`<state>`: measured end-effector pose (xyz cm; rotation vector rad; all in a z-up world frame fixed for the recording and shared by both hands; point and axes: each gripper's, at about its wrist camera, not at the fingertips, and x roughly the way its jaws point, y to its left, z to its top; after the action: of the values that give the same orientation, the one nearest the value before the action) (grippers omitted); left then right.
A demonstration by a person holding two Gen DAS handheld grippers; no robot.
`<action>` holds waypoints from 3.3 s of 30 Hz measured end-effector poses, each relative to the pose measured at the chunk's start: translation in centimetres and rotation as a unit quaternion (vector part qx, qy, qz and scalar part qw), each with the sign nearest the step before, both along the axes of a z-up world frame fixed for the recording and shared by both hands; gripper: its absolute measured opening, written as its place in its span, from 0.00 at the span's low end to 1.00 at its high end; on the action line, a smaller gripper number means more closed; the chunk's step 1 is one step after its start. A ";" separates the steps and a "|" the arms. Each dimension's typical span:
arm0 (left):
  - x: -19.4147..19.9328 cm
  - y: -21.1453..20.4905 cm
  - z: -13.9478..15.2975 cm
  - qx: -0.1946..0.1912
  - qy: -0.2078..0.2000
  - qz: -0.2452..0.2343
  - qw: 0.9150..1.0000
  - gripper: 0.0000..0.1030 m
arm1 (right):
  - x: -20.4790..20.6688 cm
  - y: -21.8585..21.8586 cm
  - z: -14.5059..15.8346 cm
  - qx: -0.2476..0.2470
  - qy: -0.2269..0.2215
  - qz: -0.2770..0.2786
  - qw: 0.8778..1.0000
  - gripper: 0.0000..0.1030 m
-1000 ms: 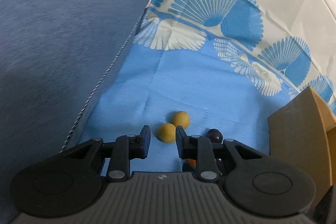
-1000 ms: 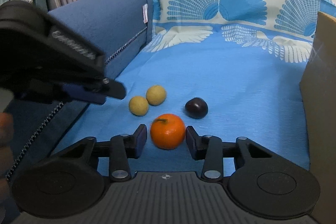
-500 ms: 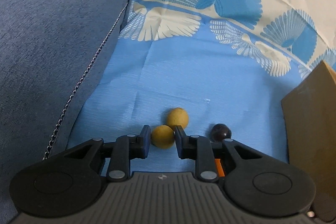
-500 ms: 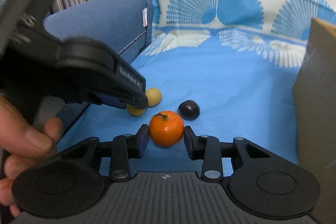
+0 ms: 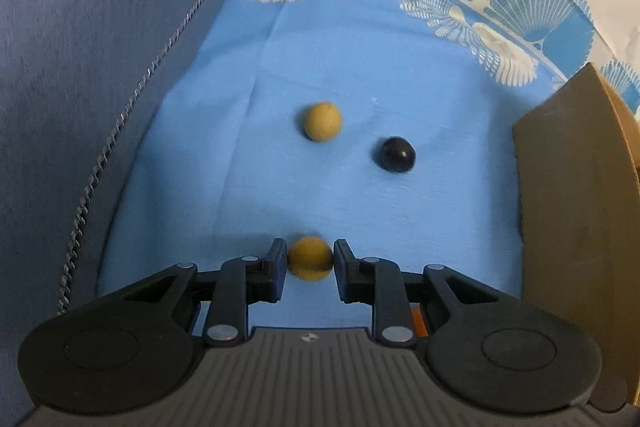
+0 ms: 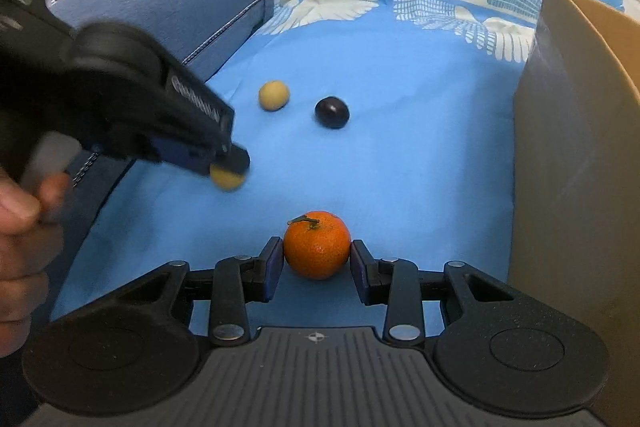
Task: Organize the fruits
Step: 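Close the left tool on a yellow round fruit while the right tool grasps a small orange, then carry the yellow fruit in the left tool over the box while the right tool carries the orange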
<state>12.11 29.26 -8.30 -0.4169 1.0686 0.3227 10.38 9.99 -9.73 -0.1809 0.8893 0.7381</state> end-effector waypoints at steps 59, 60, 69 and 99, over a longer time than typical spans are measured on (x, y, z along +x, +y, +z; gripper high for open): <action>-10.3 -10.5 11.3 0.017 -0.291 -0.076 0.954 0.26 | -9.6 -15.7 10.3 0.076 -0.231 0.014 0.970 0.37; -10.3 -10.7 11.4 0.017 -0.293 -0.078 0.953 0.26 | -9.5 -16.5 10.6 0.081 -0.231 0.007 0.969 0.37; -9.9 -12.8 11.2 0.023 -0.307 -0.108 0.945 0.26 | -6.4 -25.6 14.1 0.128 -0.261 -0.102 0.951 0.37; -8.2 -24.3 7.6 0.100 -0.317 -0.318 0.888 0.26 | -2.9 -27.4 11.3 0.079 -0.234 -0.171 0.954 0.37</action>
<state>3.93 4.99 -0.74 0.0417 0.4689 -0.2846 7.50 -17.41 1.61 -0.0508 0.3895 0.4107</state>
